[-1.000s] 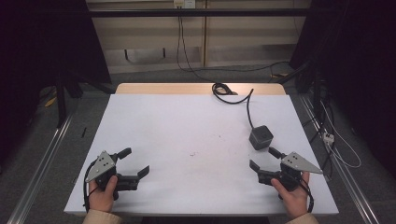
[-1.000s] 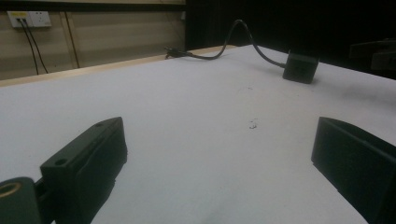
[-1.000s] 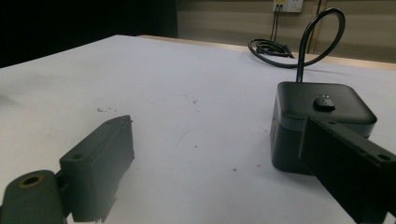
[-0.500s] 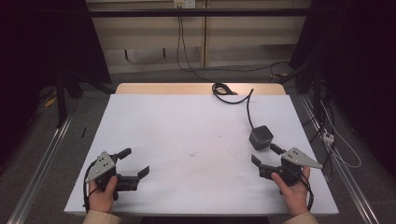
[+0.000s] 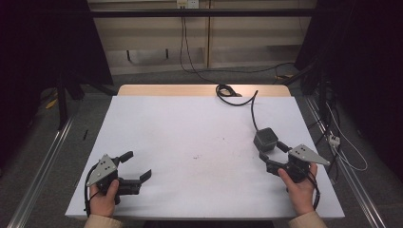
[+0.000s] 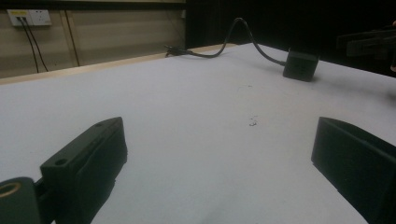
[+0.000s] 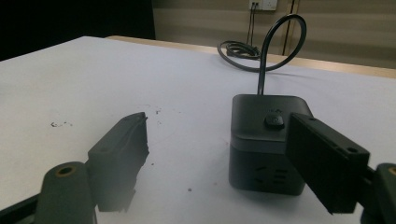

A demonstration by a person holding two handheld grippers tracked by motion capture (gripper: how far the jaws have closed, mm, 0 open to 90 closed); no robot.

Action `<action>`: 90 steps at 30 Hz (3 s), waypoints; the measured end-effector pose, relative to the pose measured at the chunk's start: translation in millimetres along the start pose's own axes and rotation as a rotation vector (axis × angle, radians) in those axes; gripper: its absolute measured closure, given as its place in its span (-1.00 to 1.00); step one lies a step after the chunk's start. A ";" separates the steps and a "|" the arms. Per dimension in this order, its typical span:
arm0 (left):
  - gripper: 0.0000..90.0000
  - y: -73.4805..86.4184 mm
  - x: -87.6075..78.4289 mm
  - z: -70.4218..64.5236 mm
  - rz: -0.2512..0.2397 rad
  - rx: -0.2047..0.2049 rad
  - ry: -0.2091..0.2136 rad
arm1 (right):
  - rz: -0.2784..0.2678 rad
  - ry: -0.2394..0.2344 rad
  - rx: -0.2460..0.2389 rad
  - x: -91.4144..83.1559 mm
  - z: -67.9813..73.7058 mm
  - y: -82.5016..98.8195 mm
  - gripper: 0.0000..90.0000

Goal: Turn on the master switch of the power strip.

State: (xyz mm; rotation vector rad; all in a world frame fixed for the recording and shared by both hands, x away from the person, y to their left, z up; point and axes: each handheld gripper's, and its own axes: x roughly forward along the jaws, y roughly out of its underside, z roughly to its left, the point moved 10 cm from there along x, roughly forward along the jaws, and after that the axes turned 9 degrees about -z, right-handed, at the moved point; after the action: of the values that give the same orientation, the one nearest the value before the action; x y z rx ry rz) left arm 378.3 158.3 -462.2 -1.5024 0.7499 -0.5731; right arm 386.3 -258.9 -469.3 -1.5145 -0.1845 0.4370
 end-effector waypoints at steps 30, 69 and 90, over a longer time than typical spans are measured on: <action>-0.93 1.9 0.8 0.3 0.008 -0.001 0.001 | 0.005 0.012 0.009 10.5 -8.1 -5.5 -0.35; -0.93 2.5 2.1 -0.3 0.005 -0.007 0.008 | 0.042 0.018 0.005 22.6 -21.7 -12.2 0.48; -0.93 2.8 1.7 0.0 0.005 -0.011 0.003 | 0.050 0.005 0.020 30.1 -22.3 -15.2 0.66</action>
State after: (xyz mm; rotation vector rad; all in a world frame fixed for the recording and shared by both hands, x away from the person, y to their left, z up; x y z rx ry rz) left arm 379.2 157.1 -465.2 -1.5093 0.7606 -0.5685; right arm 424.7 -267.8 -460.2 -1.5025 -0.1383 0.4738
